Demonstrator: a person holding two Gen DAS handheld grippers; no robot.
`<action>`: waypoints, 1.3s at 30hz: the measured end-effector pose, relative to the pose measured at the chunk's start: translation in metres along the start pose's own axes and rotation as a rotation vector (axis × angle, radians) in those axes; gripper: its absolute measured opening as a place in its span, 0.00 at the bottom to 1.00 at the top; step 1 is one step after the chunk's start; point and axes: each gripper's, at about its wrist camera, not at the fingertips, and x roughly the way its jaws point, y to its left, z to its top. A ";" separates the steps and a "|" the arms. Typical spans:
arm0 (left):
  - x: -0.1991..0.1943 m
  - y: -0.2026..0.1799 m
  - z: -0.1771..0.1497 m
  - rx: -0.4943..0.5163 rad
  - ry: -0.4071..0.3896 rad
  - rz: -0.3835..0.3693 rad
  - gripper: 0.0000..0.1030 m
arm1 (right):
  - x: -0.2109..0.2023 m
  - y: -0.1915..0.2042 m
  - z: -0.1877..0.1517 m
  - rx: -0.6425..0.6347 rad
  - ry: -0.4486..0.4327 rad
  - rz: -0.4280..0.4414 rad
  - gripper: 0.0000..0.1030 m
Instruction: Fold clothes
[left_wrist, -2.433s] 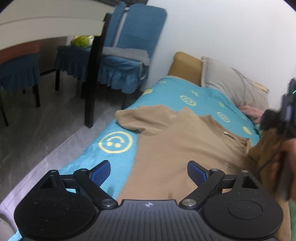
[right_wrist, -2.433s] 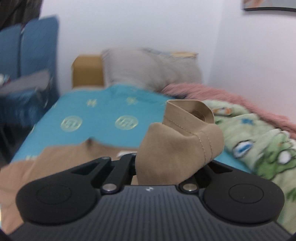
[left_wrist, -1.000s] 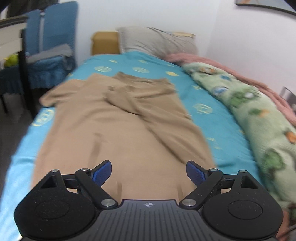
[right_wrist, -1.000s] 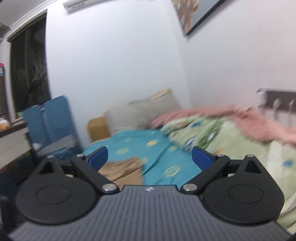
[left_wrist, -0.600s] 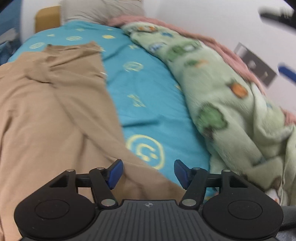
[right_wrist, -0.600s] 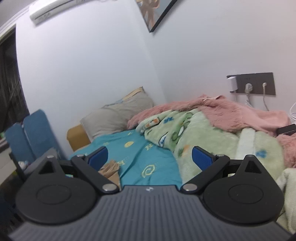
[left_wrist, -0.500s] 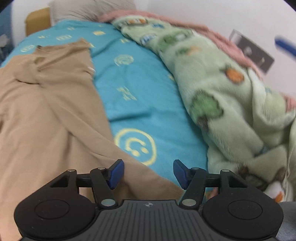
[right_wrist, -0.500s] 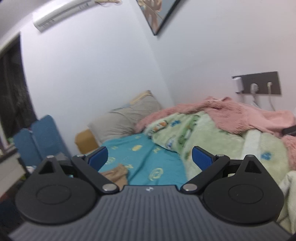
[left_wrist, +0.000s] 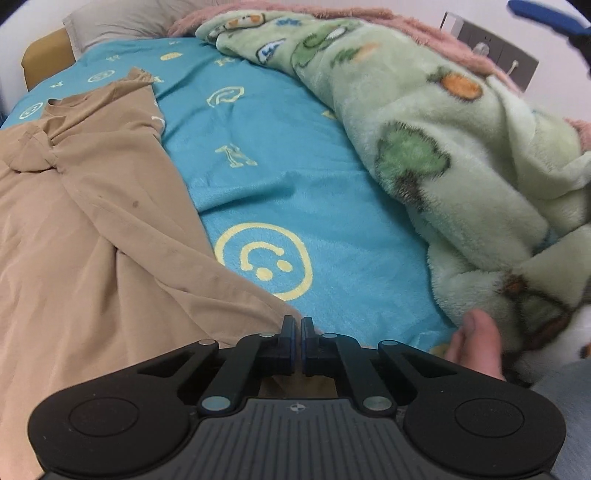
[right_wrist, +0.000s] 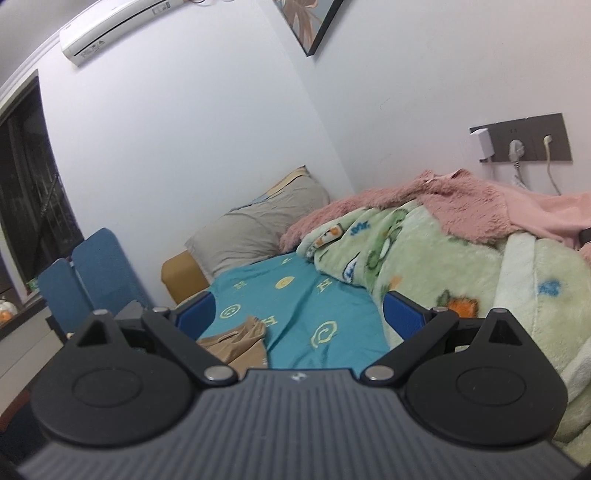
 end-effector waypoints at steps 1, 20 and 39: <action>-0.007 0.001 0.000 -0.004 -0.012 -0.007 0.02 | 0.000 0.001 0.000 0.001 0.001 0.002 0.96; -0.123 0.186 -0.072 -0.530 -0.001 -0.094 0.01 | 0.002 0.038 -0.011 -0.119 0.101 0.066 0.96; -0.023 0.291 0.081 -0.707 -0.154 0.009 0.72 | 0.041 0.081 -0.058 -0.095 0.312 0.078 0.96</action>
